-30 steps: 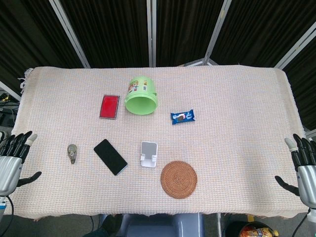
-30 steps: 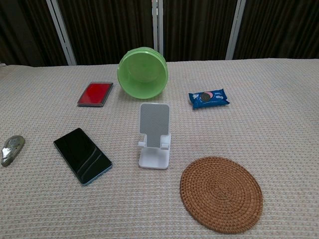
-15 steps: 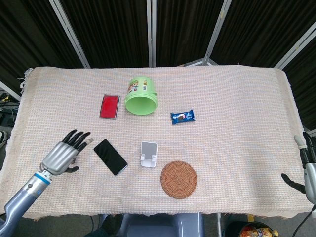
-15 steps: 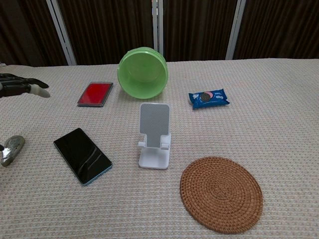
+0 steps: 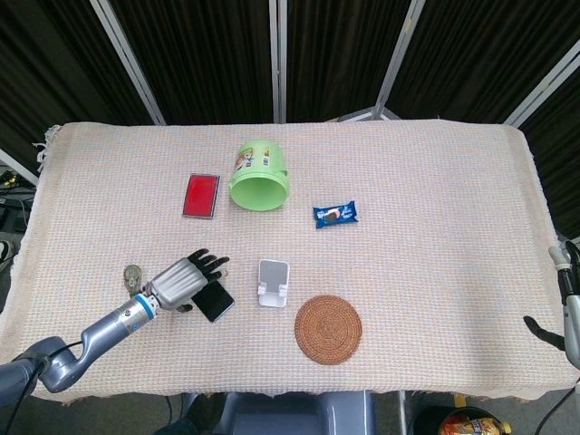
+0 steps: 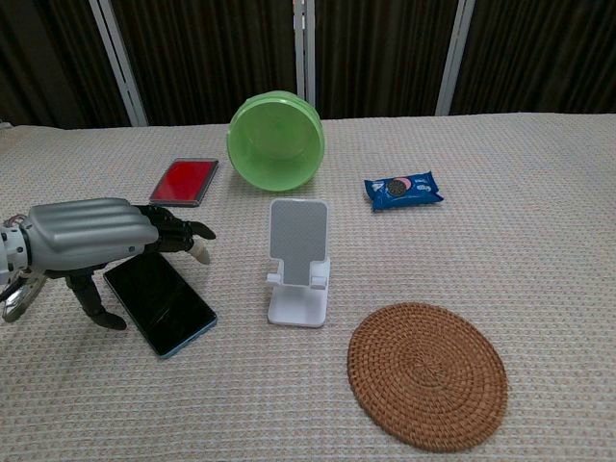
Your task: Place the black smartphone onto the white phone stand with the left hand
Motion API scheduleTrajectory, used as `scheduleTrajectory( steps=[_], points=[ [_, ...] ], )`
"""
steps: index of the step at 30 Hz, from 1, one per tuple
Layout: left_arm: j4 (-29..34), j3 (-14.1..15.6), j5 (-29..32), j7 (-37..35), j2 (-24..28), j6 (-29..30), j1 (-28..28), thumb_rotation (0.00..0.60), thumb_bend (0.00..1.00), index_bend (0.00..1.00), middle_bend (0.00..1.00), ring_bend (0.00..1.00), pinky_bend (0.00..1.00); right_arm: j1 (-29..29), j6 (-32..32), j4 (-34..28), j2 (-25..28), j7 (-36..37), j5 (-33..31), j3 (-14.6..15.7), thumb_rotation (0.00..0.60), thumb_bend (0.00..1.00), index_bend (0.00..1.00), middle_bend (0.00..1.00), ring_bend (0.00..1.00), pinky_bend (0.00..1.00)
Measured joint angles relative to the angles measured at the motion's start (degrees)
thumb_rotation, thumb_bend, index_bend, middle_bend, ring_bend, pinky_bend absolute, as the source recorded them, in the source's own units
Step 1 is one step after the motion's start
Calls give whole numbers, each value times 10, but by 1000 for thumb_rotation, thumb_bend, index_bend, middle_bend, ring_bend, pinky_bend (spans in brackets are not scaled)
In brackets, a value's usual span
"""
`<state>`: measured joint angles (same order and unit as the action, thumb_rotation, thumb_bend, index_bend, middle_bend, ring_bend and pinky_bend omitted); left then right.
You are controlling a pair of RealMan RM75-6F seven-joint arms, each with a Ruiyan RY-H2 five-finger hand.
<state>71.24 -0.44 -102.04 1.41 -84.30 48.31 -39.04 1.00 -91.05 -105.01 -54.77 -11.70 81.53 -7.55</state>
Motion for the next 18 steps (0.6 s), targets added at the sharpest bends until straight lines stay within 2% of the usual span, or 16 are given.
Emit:
scheduleTrajectory(
  steps=[9,11,14,18],
  points=[
    [-44,22,1,-25,-44,6,-22,600,0,215,81,158,153,-1,1,1,4,10,-5,-2,600,0,0,0,0,0],
    [-47,26,4,-24,-50,3,-26,600,0,247,135,207,194,-1,1,1,5,12,-5,-2,600,0,0,0,0,0],
    [-50,28,6,-22,-54,12,-28,600,0,345,289,338,328,-2,0,1,6,15,-4,-2,600,0,0,0,0,0],
    [-54,32,11,-18,-58,22,-29,600,0,421,394,434,414,-2,1,1,7,18,-4,-2,600,0,0,0,0,0]
  ],
)
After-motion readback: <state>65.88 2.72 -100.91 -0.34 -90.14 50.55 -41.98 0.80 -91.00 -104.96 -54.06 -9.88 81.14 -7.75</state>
